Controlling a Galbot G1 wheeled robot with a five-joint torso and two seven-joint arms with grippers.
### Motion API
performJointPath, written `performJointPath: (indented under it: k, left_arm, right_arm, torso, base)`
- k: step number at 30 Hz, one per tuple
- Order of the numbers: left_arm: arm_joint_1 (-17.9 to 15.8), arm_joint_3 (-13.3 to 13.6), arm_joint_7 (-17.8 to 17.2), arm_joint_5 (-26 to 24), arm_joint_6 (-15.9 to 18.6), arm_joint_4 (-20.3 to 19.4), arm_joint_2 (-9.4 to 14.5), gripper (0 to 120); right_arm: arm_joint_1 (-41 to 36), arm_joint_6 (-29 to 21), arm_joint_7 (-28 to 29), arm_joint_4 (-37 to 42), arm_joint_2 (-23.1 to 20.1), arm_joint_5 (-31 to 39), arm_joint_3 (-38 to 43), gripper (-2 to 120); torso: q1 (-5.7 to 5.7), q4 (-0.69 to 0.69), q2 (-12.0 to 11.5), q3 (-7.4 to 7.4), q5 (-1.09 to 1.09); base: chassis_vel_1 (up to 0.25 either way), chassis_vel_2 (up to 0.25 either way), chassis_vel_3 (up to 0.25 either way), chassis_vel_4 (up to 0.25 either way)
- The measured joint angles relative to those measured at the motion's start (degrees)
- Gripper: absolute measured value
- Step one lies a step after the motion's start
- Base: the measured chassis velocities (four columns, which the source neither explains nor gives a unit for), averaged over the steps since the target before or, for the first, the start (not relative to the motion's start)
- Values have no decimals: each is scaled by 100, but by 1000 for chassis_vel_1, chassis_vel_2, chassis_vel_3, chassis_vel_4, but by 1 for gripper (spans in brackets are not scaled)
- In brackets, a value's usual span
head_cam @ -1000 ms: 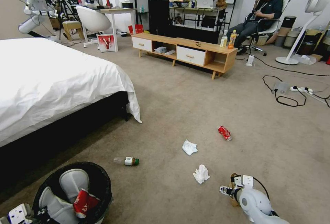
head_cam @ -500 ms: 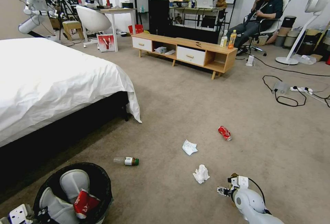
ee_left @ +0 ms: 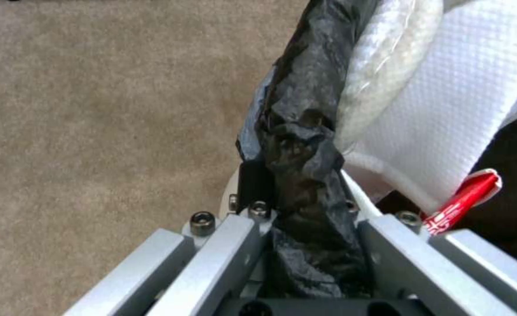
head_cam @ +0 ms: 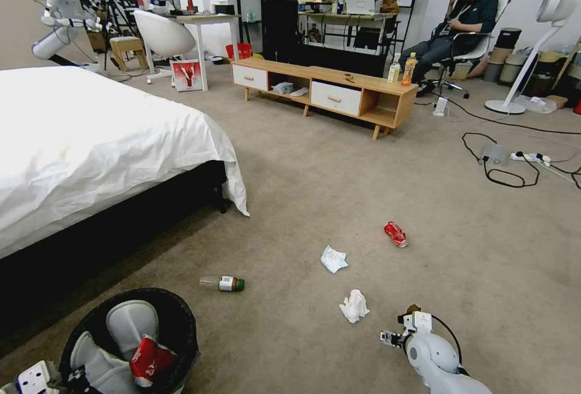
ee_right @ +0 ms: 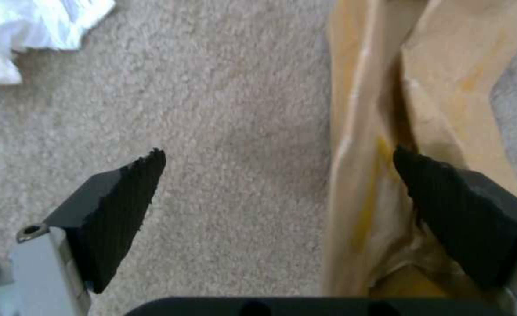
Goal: Pick up the trash bin and place the garbage on the floor into it.
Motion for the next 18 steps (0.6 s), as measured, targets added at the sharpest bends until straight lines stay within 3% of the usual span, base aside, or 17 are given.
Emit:
performJointPath:
  k: [4, 8, 11, 13, 18]
  left_arm:
    - [3, 17, 2, 22, 0, 4, -5, 3]
    - [3, 32, 3, 33, 0, 5, -5, 3]
    - [4, 34, 3, 35, 0, 5, -6, 3]
    - [6, 38, 3, 36, 0, 2, -5, 3]
    - [10, 42, 3, 38, 0, -8, -5, 3]
  right_arm:
    - [33, 52, -18, -143, 45, -89, 1, 91]
    - [16, 69, -33, -191, 29, -137, 33, 71]
    - [0, 70, -37, -192, 19, -145, 44, 66]
    - [-18, 74, -40, -215, 11, -163, 59, 54]
    - [-49, 83, -44, -221, -5, -185, 80, 42]
  torso:
    - [0, 0, 0, 0, 0]
    - [0, 0, 0, 0, -1]
    - [0, -1, 0, 0, 0]
    - [0, 0, 0, 0, -1]
    - [0, 0, 0, 0, 0]
  base:
    - [0, 0, 0, 0]
    - [0, 0, 0, 0]
    - [0, 0, 0, 0]
    - [0, 0, 0, 0]
    - [0, 0, 0, 0]
